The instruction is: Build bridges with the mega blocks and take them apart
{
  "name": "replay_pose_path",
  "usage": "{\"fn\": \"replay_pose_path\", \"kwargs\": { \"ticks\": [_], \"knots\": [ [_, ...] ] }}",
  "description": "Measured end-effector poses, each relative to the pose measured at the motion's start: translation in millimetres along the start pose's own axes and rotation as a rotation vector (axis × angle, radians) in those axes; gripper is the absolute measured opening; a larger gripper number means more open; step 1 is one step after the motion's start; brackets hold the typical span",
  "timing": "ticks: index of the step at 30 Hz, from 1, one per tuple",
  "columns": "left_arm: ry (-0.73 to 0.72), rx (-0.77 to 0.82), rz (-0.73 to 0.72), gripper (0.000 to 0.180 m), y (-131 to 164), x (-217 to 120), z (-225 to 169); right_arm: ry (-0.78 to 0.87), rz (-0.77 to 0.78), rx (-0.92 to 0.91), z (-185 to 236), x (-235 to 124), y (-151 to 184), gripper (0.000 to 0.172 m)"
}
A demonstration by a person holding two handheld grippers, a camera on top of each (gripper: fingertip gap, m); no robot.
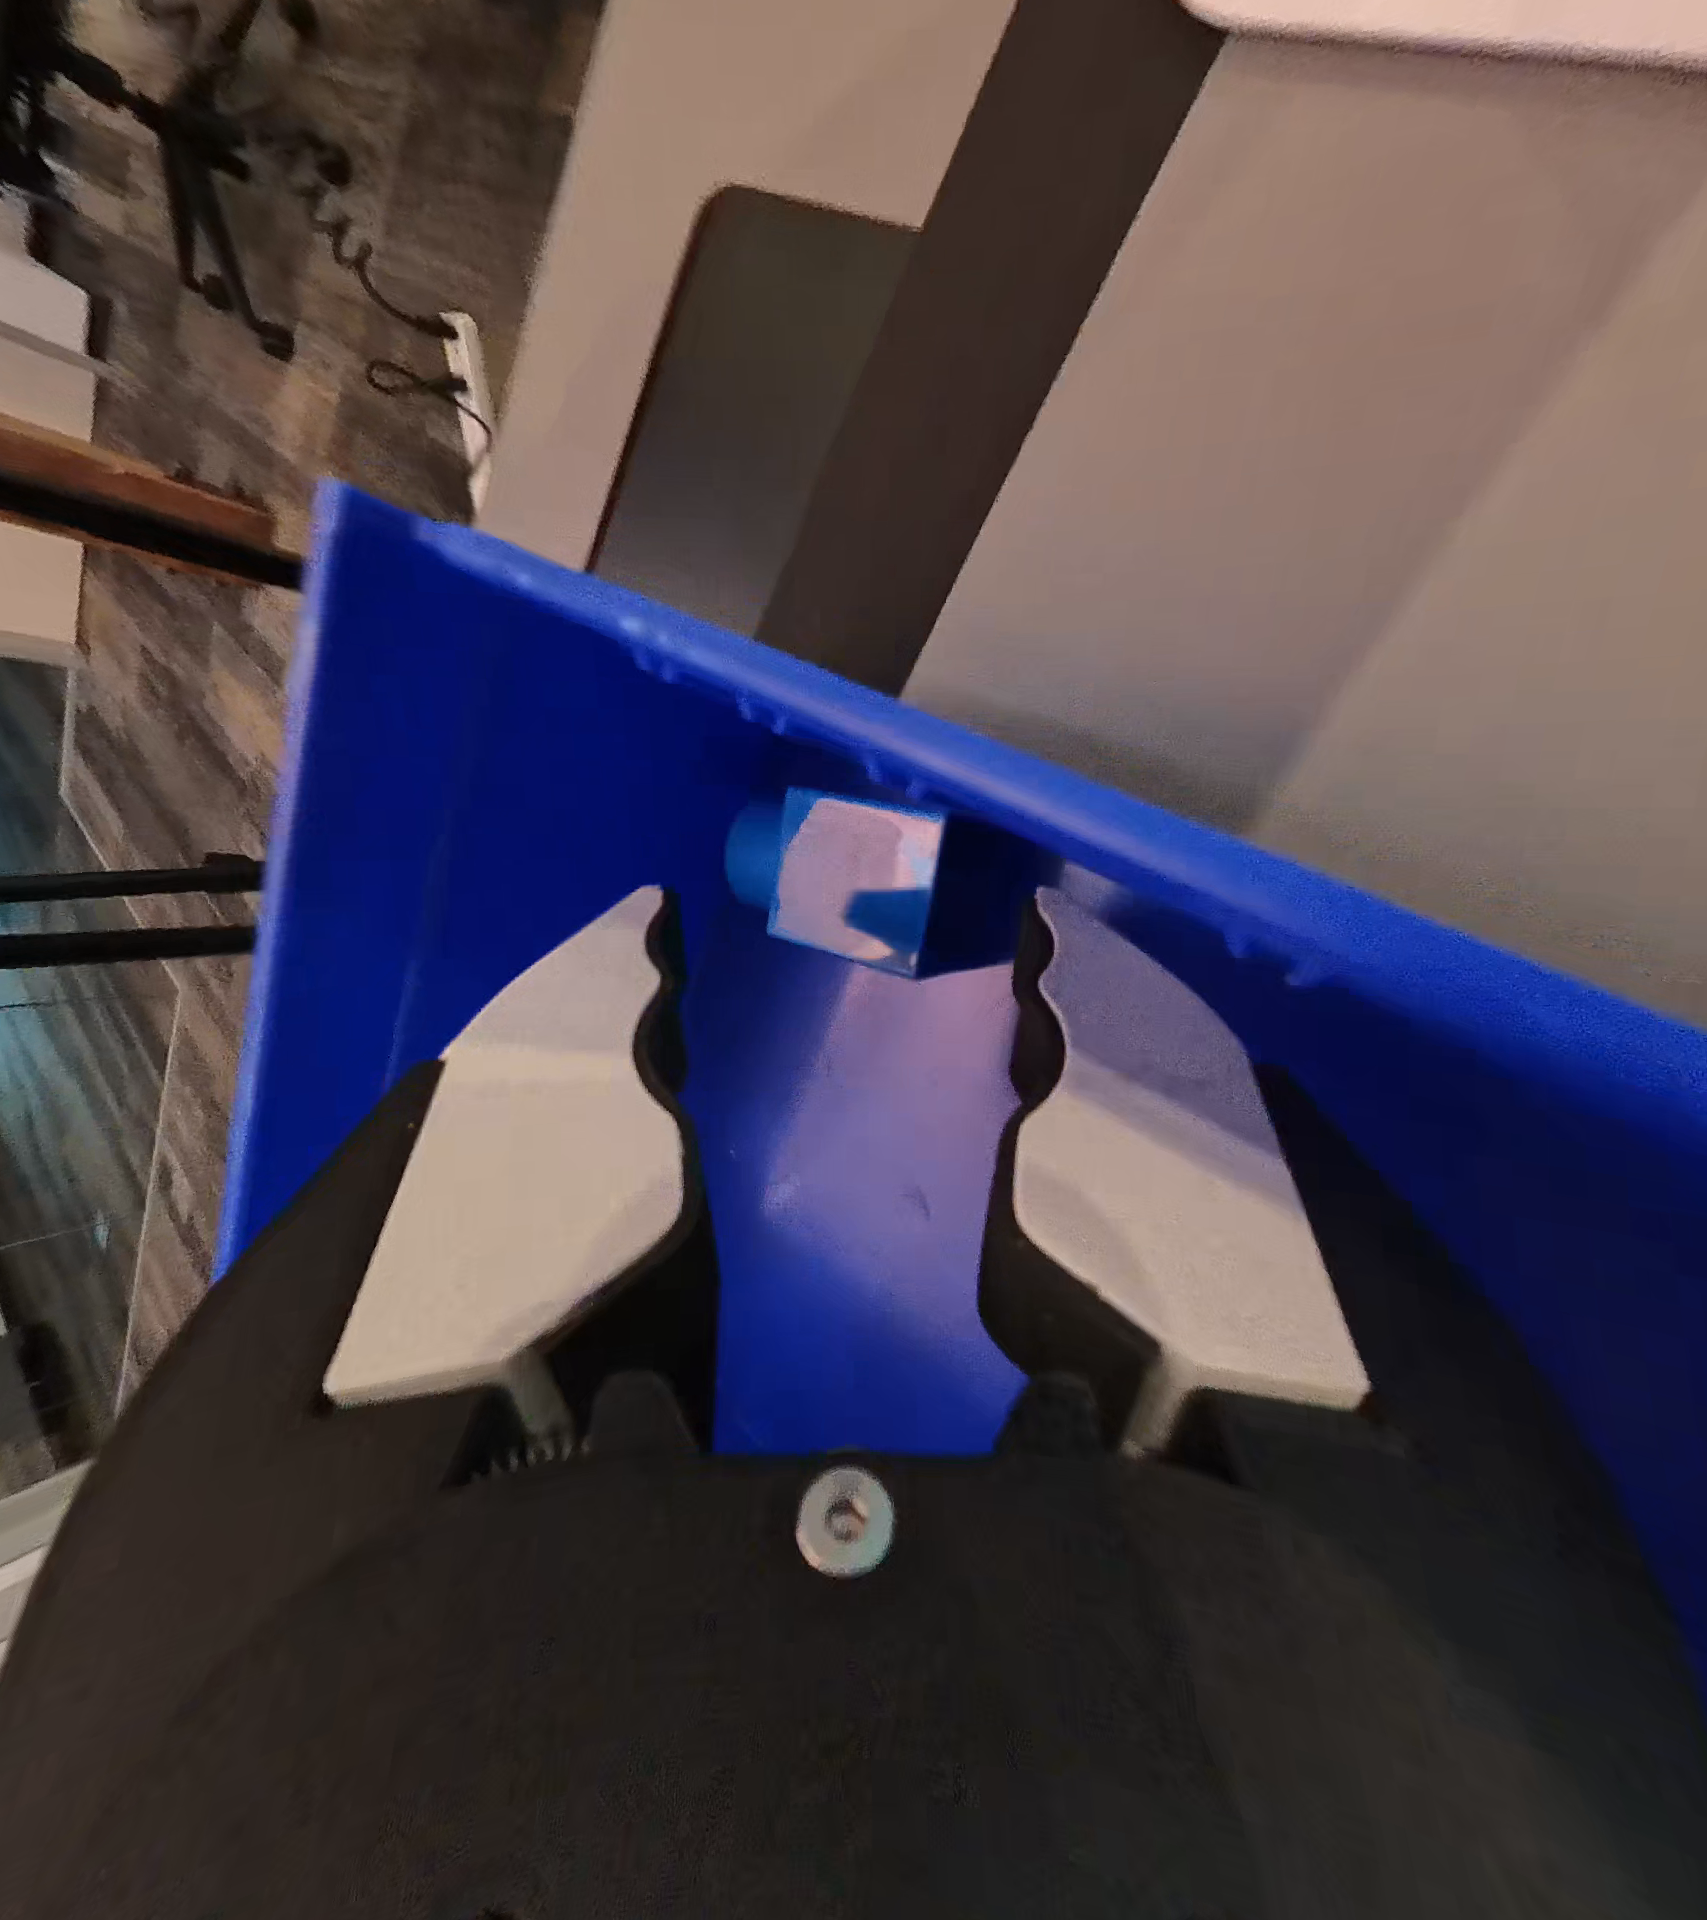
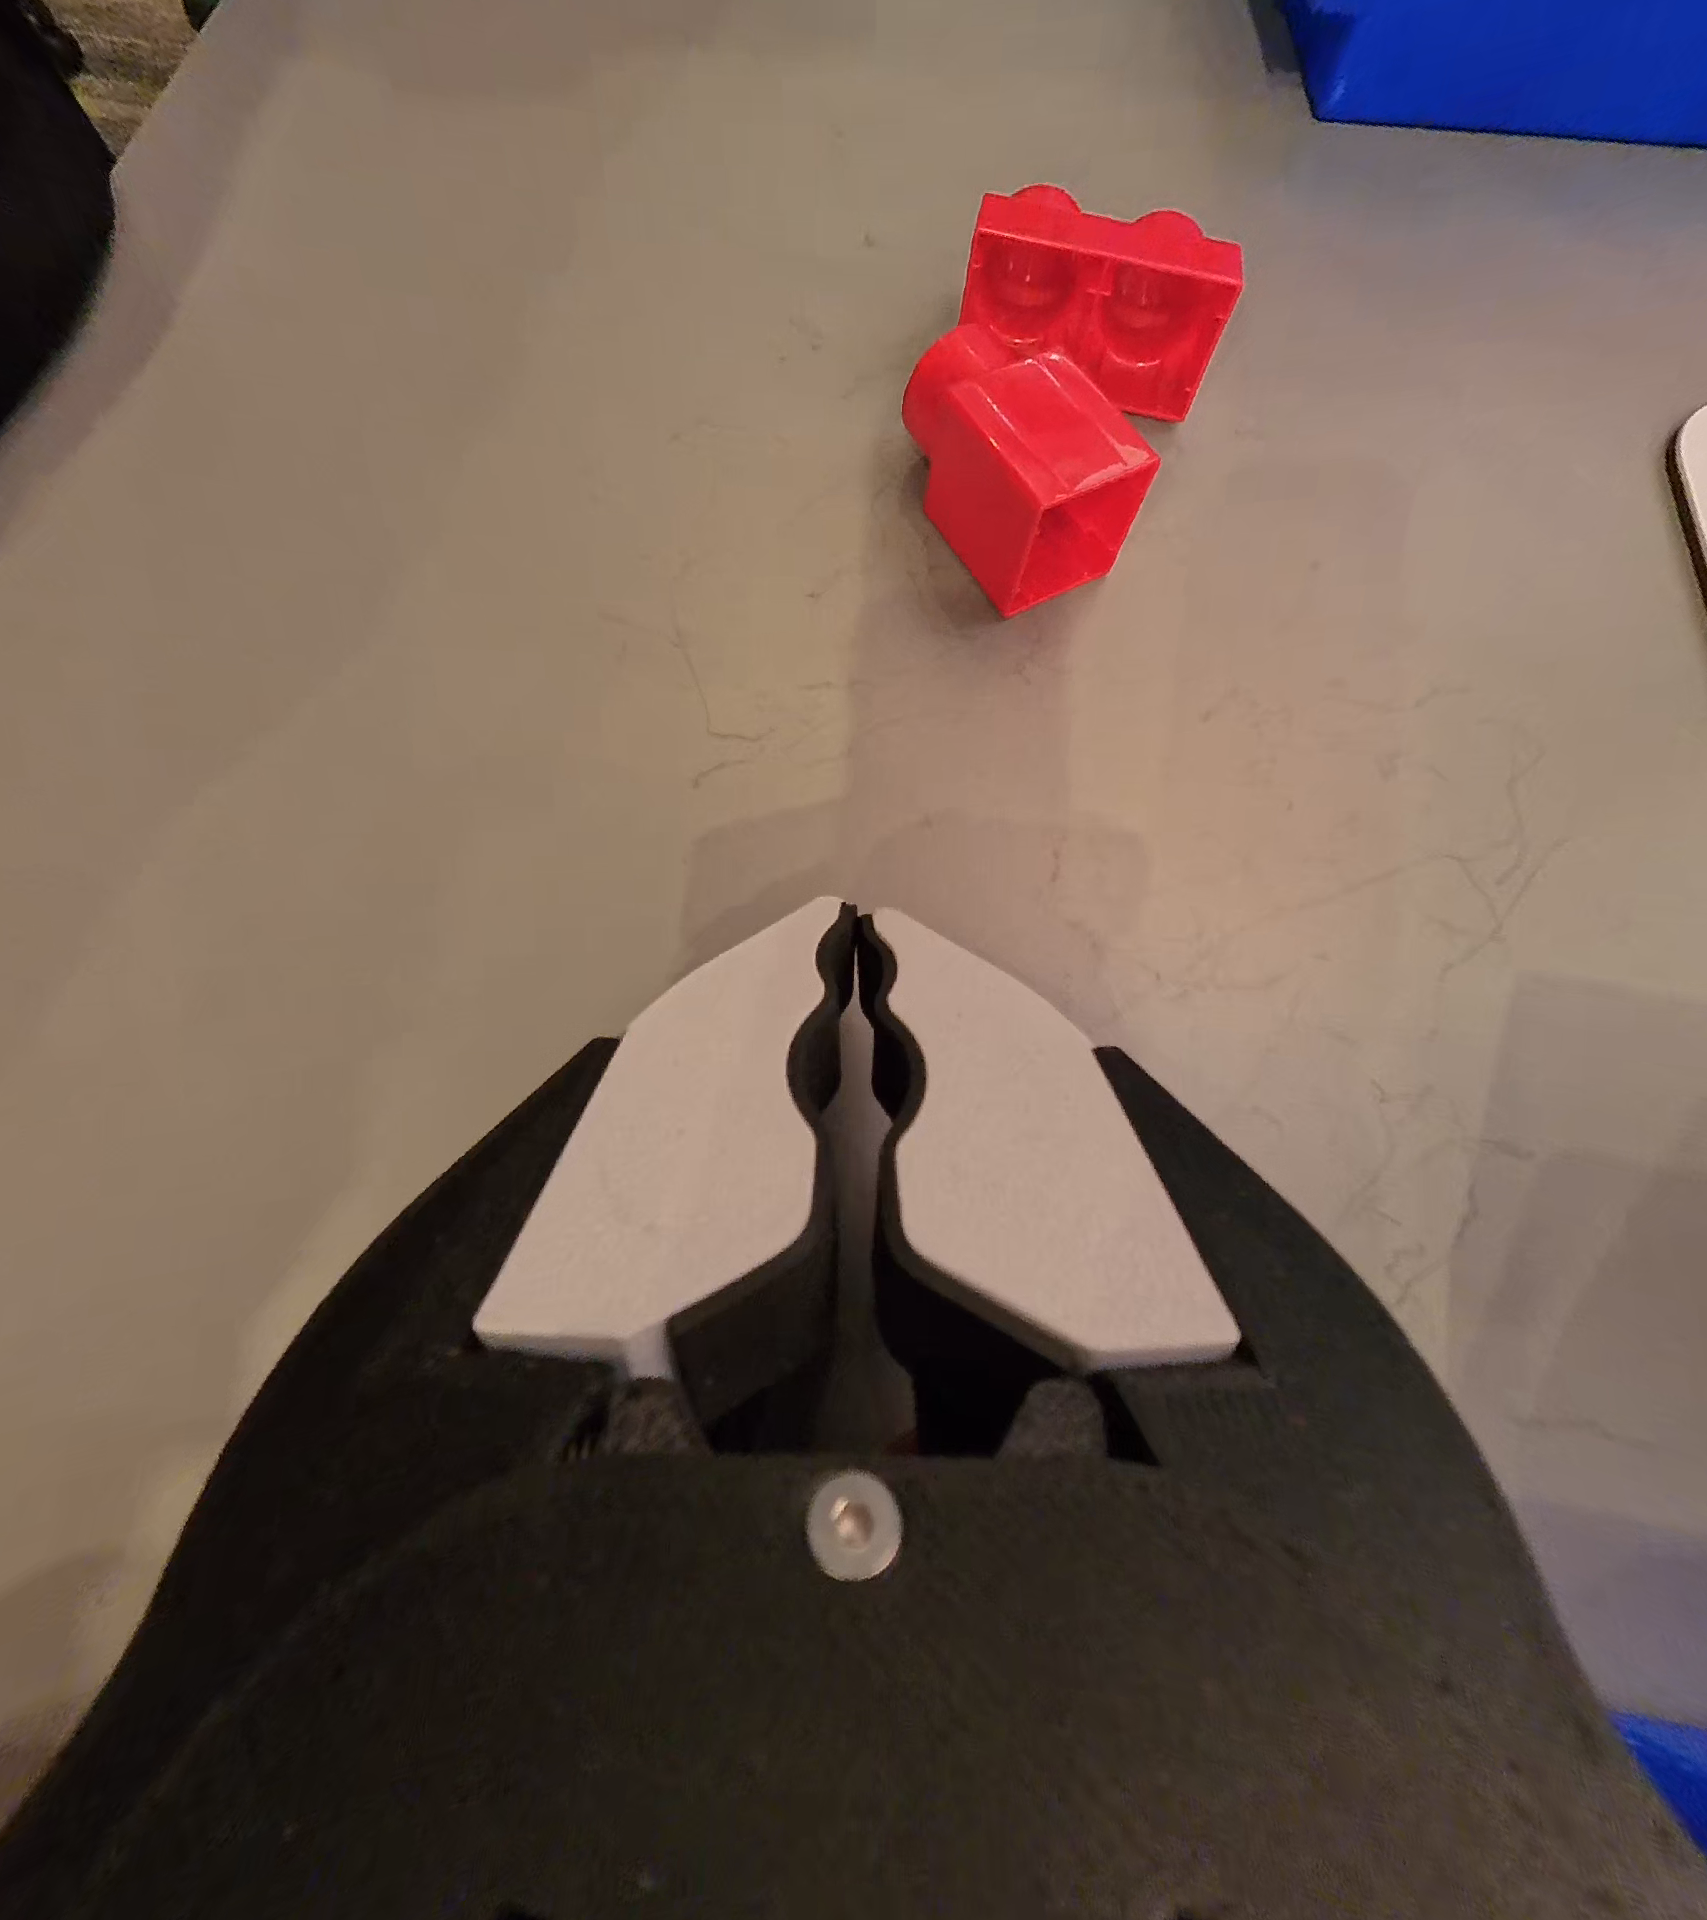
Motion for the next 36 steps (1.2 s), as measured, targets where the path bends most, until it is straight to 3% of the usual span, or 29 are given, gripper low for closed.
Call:
{"fn": "replay_pose_path", "kwargs": {
  "ticks": [3, 8, 9, 10, 15, 21, 26, 29, 36],
  "knots": [
    [0.041, 0.017, 0.057, 0.052, 3.3, 20.7, -5.9, -0.001, -0.002, -0.004, 0.4, -0.2, 0.0, 0.0],
    [-0.078, -0.006, 0.052, 0.026, 0.7, 25.4, 1.7, 0.0, 0.002, -0.008, 0.7, 0.3, 0.0, 0.0],
    [-0.139, 0.003, 0.05, 0.008, 0.2, 20.6, 5.8, 0.0, 0.002, -0.007, 0.6, 0.2, 0.1, 0.0],
    [-0.141, -0.005, 0.046, 0.002, -0.8, 15.6, 8.9, 0.0, 0.001, -0.007, 0.5, 0.2, 0.0, 0.0],
    [-0.152, -0.087, -0.007, 0.002, 0.3, -17.0, 12.4, 0.0, 0.002, -0.008, 0.6, 0.3, 0.0, 0.0],
    [-0.218, -0.16, -0.136, 0.002, 1.6, -90.3, -4.5, 0.0, 0.005, -0.011, 0.8, 0.7, 0.2, 0.0],
    [-0.261, -0.182, -0.255, 0.002, -8.7, -160.6, -39.7, 0.006, 0.002, -0.011, 0.5, 0.5, 0.0, 0.0],
    [-0.214, -0.178, -0.308, 0.002, -22.6, -189.5, -75.0, 0.009, 0.005, -0.011, 0.4, 0.7, 0.0, 0.0],
    [-0.006, -0.118, -0.396, 0.002, -74.0, -202.2, -182.0, 0.012, 0.011, -0.019, 1.2, 1.4, 0.3, 0.0]
  ]
}}
Point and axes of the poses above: each gripper's, where its closed fingertips meet, x out along the fingers, y out of its underside, z = x × y across the jaws, the point moved 9 cm from there along -x, back along the fingers, and after that the axes turned 6 degrees about -z, right-handed, at the moved point
